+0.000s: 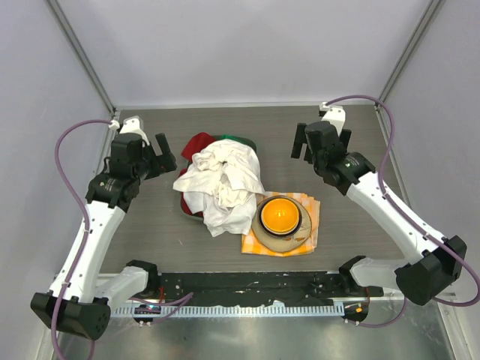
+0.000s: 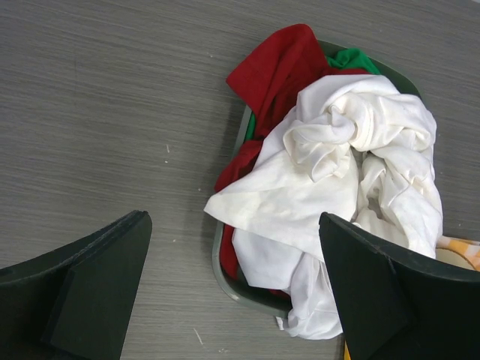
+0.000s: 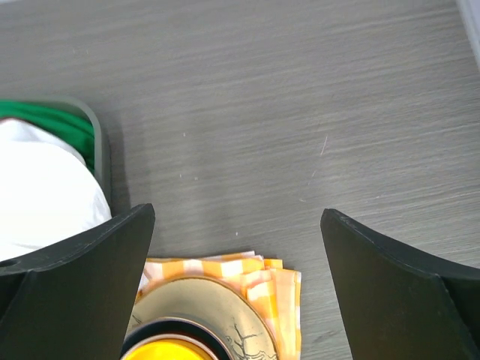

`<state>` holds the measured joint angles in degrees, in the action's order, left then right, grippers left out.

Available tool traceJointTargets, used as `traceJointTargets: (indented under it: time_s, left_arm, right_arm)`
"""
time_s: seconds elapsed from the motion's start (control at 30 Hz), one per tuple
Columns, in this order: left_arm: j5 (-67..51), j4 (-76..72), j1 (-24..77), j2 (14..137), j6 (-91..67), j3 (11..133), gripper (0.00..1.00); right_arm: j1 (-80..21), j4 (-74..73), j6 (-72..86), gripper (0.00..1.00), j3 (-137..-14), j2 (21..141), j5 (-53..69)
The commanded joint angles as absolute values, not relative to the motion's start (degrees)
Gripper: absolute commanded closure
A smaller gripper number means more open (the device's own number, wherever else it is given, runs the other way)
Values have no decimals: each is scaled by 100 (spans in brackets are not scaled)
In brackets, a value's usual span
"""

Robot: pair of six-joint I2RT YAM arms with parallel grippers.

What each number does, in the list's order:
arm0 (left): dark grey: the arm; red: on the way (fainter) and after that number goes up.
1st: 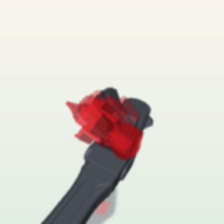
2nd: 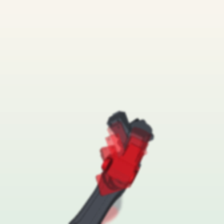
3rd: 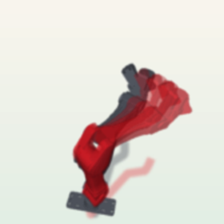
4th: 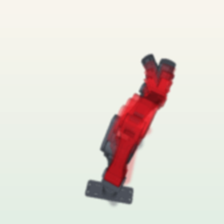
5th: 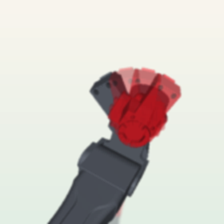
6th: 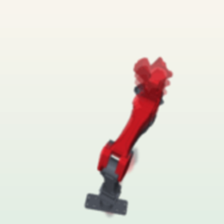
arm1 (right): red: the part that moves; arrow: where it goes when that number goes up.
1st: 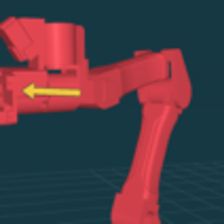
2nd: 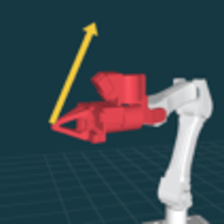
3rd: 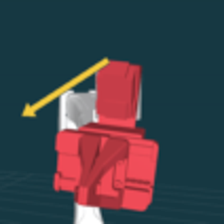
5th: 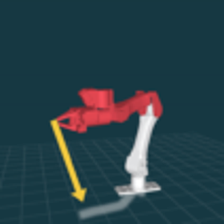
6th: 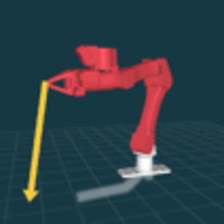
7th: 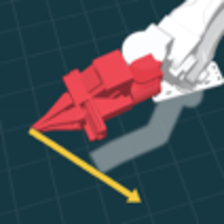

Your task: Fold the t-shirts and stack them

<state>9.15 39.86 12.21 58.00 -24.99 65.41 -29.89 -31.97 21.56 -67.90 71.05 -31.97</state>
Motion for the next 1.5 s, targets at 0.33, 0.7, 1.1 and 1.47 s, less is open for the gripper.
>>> traceJointTargets:
  time_s: [0.33,0.7,1.1,1.47]
  left_arm:
    - [809,3946,1204,5634,-2505,6636,0]
    - [712,4017,1213,5555,-2496,6557,0]
    - [773,4008,1204,5643,-2487,6530,0]
    - [800,4034,1213,5678,-2478,6513,0]
  right_arm:
    - [-2945,-4245,3313,0,-6057,7163,-4237]
    - [-2549,-3166,3718,1,-4817,7786,-3210]
    - [-2531,-2330,3797,2,-4878,8533,-2198]
    - [-2531,-1995,3946,39,-4395,8798,-1784]
